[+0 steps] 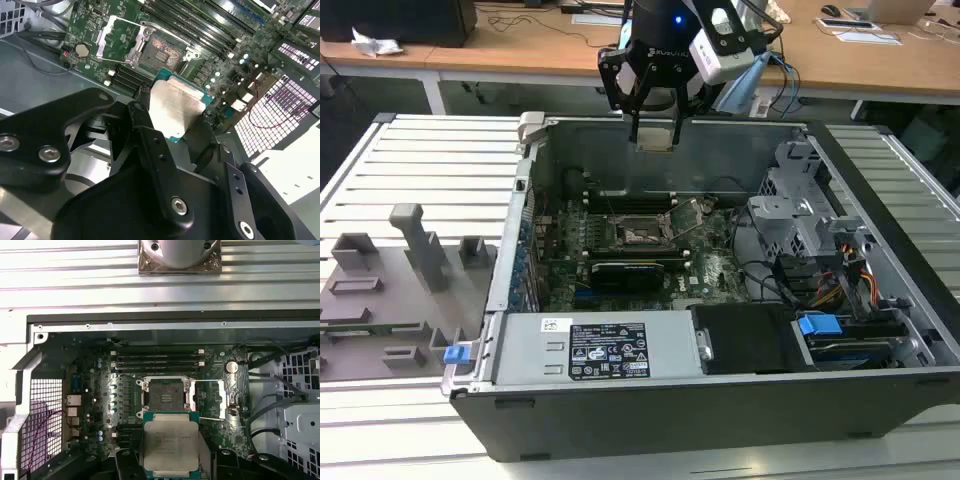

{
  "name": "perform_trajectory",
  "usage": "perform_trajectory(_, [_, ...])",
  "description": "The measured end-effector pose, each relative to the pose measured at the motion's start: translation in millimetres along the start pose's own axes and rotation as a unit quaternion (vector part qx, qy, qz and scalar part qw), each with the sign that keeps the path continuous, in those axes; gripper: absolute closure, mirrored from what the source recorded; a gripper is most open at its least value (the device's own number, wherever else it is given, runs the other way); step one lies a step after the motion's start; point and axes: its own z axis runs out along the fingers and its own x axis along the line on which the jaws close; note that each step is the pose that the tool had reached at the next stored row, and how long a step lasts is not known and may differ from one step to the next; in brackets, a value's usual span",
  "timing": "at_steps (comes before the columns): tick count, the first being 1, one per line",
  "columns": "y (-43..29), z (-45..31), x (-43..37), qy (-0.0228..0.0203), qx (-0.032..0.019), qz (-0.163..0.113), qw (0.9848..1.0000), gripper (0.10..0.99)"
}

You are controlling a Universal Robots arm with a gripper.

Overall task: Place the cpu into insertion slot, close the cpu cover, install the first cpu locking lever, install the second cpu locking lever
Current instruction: 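Place the cpu into insertion slot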

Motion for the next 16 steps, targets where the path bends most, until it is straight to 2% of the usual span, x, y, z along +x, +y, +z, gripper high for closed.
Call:
perform_trajectory(4, [0.0,0.0,0.0,-0.0002,-0.0001,0.002,1.0,0.557])
perform_trajectory(16, [0.0,0.0,0.1,-0.003,-0.0007,0.034,0.9994,0.557])
